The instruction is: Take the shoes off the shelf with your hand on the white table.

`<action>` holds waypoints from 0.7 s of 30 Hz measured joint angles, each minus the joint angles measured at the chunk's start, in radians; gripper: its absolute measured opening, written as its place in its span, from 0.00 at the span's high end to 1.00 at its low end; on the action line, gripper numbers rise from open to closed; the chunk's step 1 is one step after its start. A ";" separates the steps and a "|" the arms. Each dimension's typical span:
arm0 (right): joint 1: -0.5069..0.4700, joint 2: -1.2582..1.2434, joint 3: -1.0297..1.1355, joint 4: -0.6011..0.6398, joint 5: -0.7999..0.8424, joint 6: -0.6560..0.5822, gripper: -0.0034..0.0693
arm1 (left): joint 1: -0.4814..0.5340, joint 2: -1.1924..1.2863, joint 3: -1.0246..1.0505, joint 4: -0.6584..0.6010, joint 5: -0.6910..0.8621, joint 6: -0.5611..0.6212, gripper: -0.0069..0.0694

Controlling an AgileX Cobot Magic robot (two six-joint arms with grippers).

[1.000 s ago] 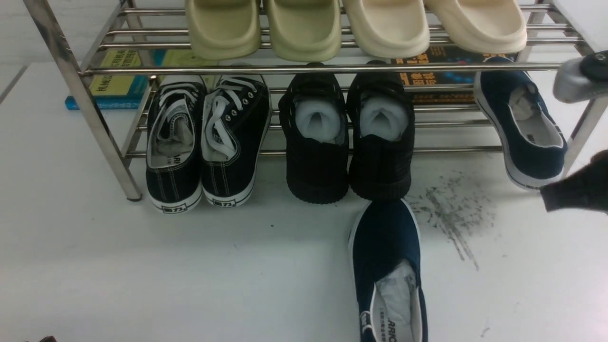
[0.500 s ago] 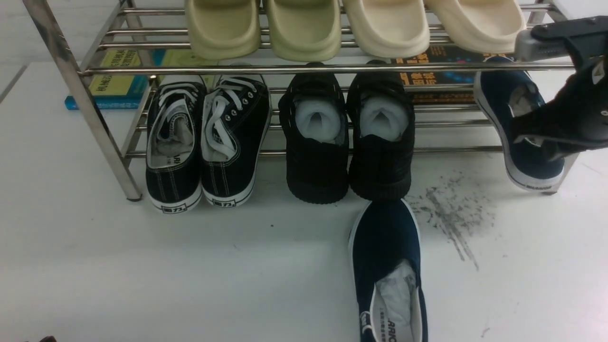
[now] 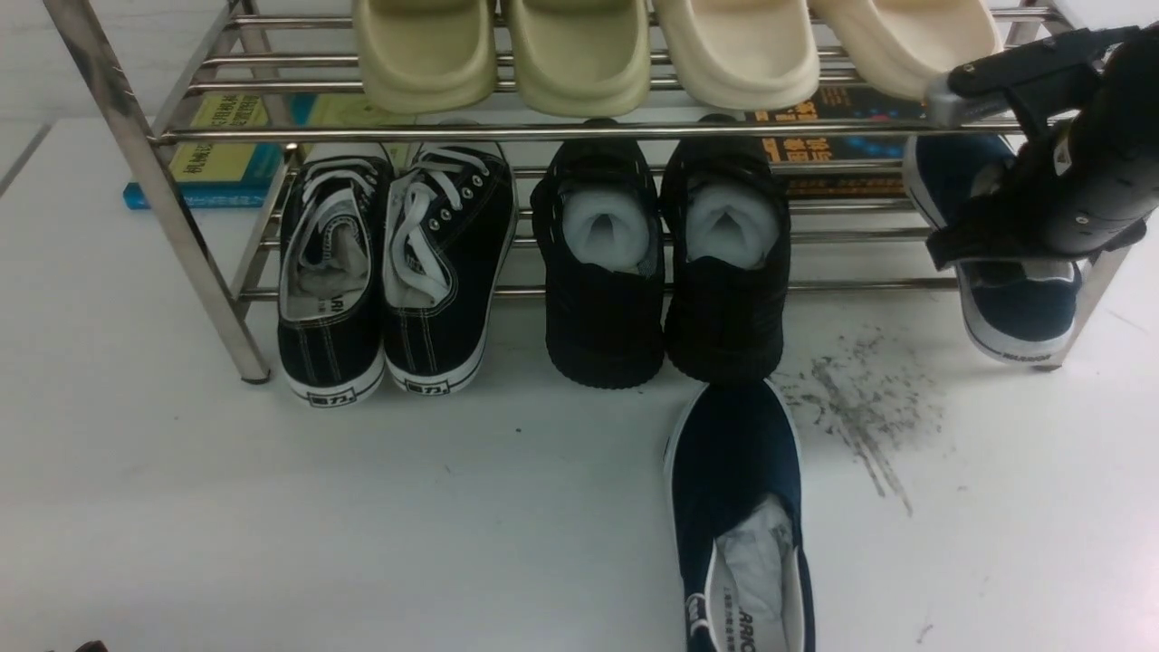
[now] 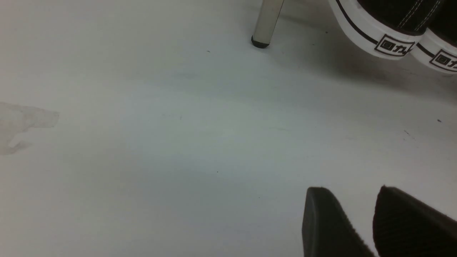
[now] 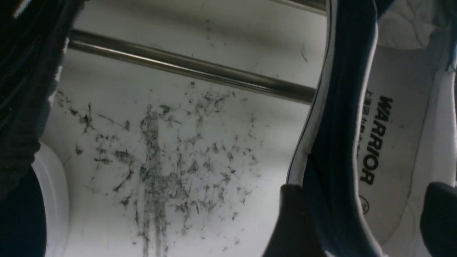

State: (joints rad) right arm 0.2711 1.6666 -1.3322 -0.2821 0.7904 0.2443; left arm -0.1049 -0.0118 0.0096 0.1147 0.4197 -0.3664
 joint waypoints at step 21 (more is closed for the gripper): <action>0.000 0.143 -0.001 -0.231 -0.112 0.169 0.56 | 0.000 0.000 0.000 0.000 0.000 0.000 0.59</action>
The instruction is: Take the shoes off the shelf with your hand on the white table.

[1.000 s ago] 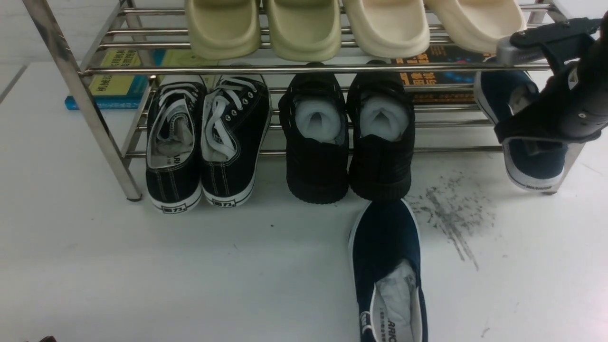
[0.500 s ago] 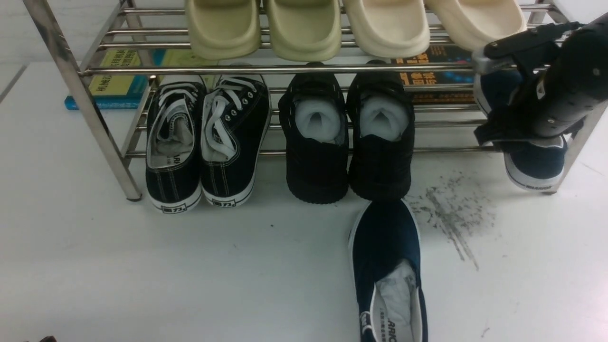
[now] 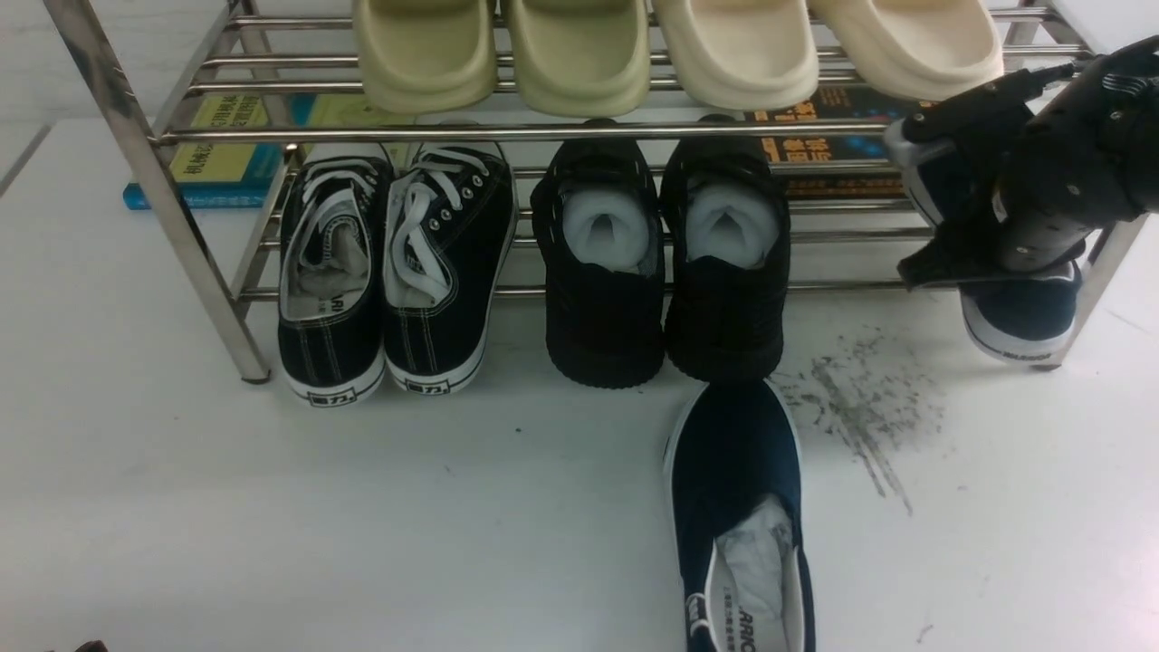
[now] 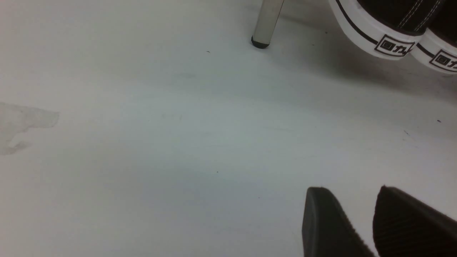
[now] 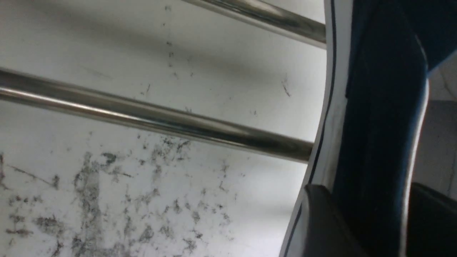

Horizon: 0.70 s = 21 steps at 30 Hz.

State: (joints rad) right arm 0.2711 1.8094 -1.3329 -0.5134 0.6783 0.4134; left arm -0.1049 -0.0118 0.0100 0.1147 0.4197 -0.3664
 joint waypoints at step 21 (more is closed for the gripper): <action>0.000 -0.264 0.002 0.251 0.259 -0.098 0.92 | 0.000 0.000 0.001 0.000 0.000 0.000 0.59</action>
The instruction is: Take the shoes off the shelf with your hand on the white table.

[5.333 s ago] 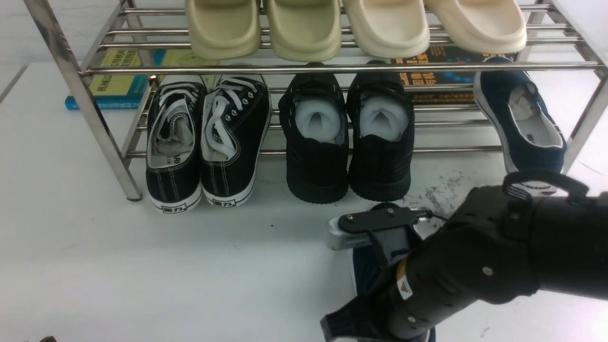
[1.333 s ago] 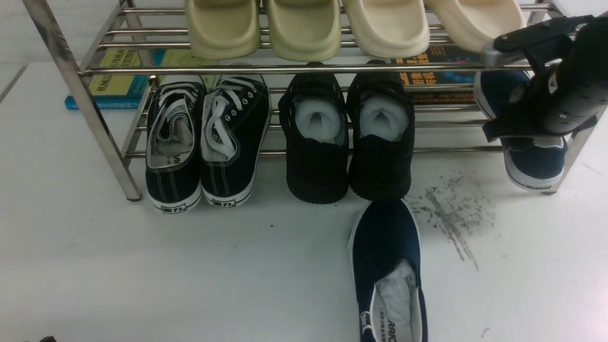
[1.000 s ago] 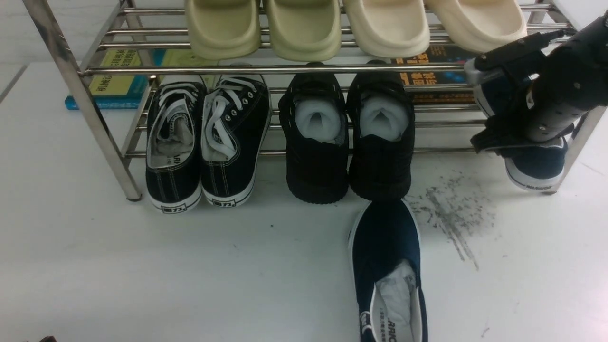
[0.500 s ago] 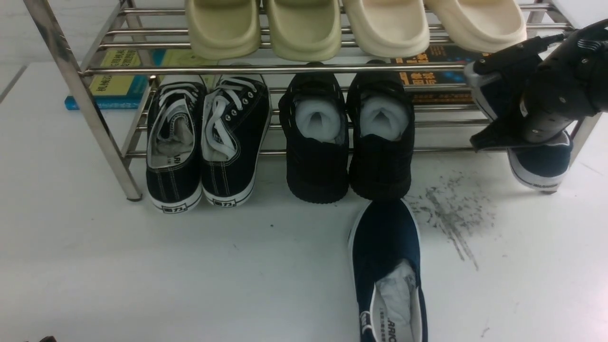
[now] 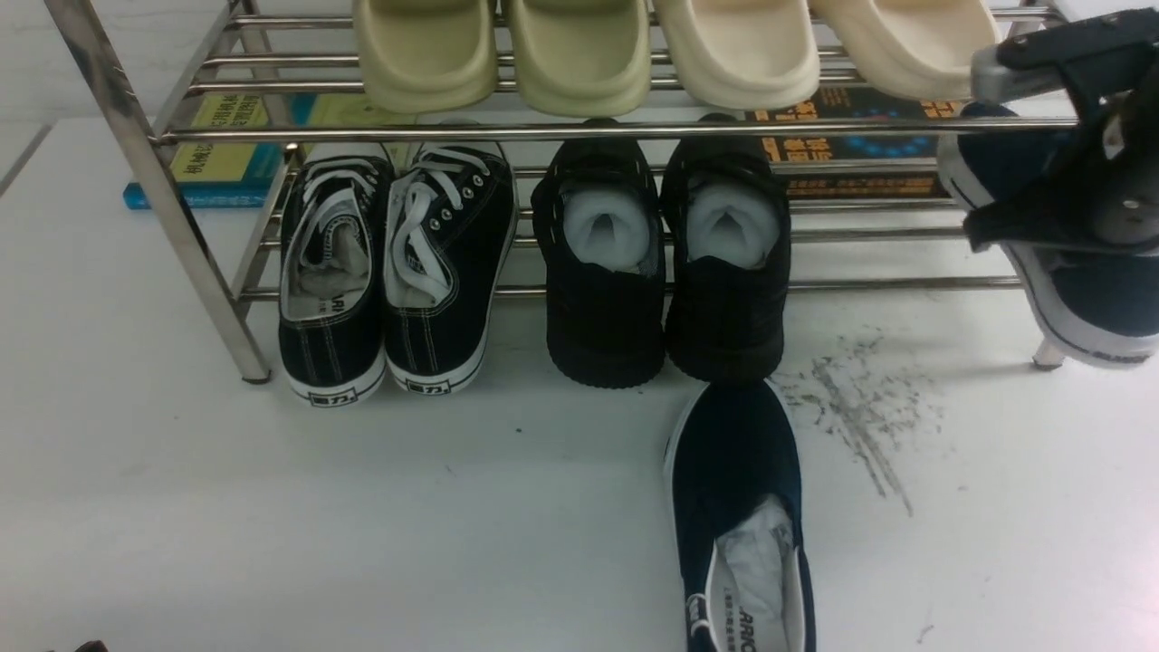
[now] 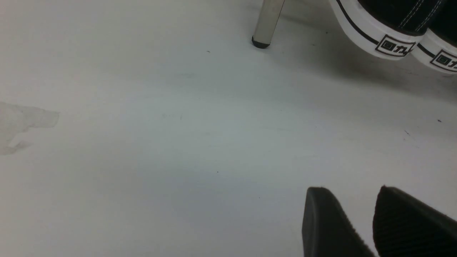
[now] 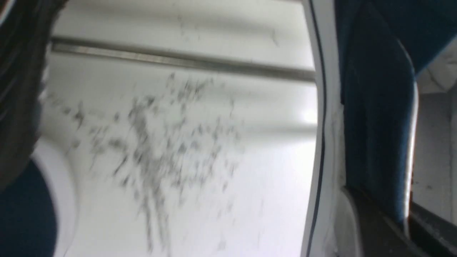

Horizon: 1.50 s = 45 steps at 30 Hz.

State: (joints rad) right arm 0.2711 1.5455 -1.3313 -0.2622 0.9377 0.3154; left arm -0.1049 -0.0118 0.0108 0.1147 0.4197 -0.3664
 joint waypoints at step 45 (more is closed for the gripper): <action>0.263 -0.107 0.399 0.541 -0.037 -0.107 0.92 | 0.000 0.000 0.000 0.000 0.000 0.000 0.59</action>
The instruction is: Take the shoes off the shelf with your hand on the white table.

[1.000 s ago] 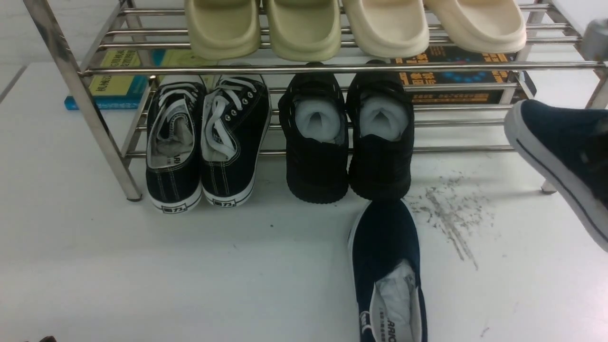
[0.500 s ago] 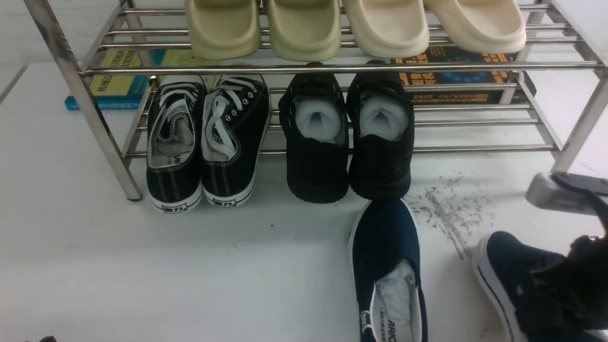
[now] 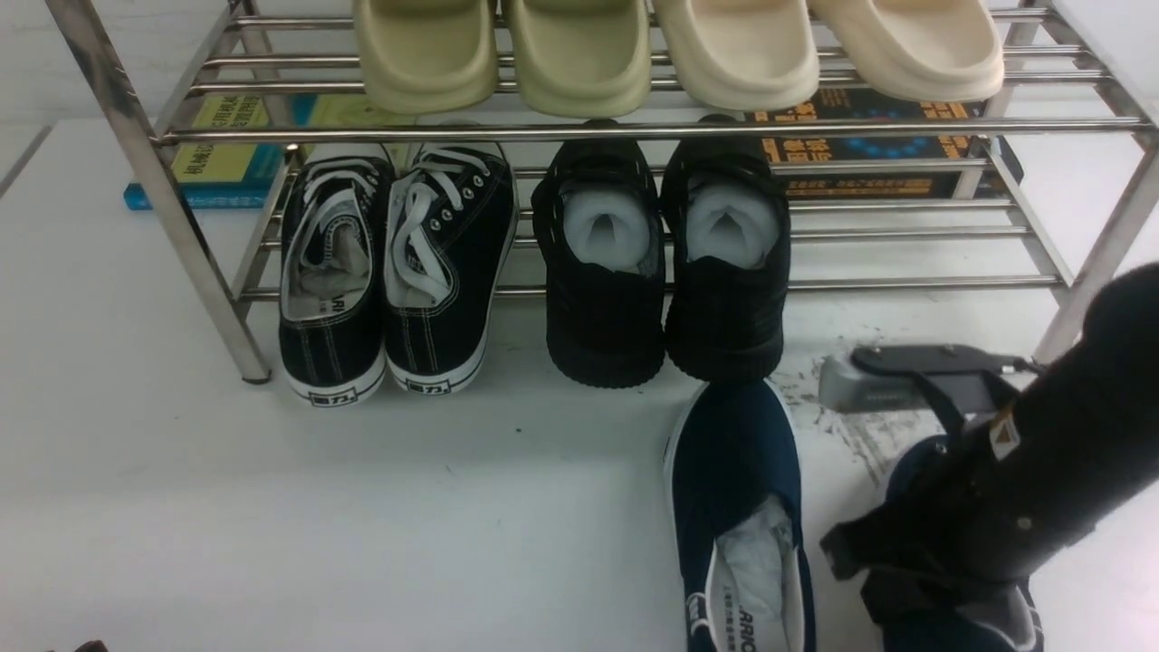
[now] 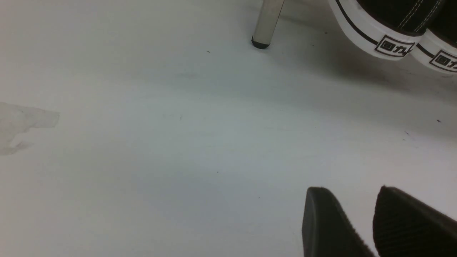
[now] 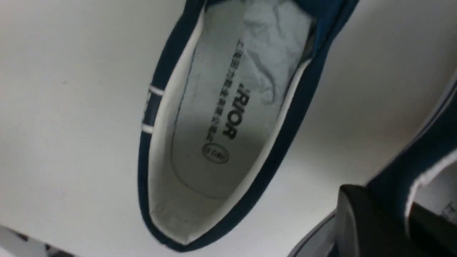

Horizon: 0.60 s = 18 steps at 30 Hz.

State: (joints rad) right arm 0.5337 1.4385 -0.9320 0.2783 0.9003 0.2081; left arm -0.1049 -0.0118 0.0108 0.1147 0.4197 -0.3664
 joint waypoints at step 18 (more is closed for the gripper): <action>-0.002 0.098 -0.037 -0.070 -0.006 0.007 0.92 | 0.000 0.000 0.000 0.000 0.000 0.000 0.59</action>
State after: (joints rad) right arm 0.5316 1.5361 -0.9687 0.2080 0.8940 0.2148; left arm -0.1049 -0.0118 0.0108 0.1147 0.4197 -0.3664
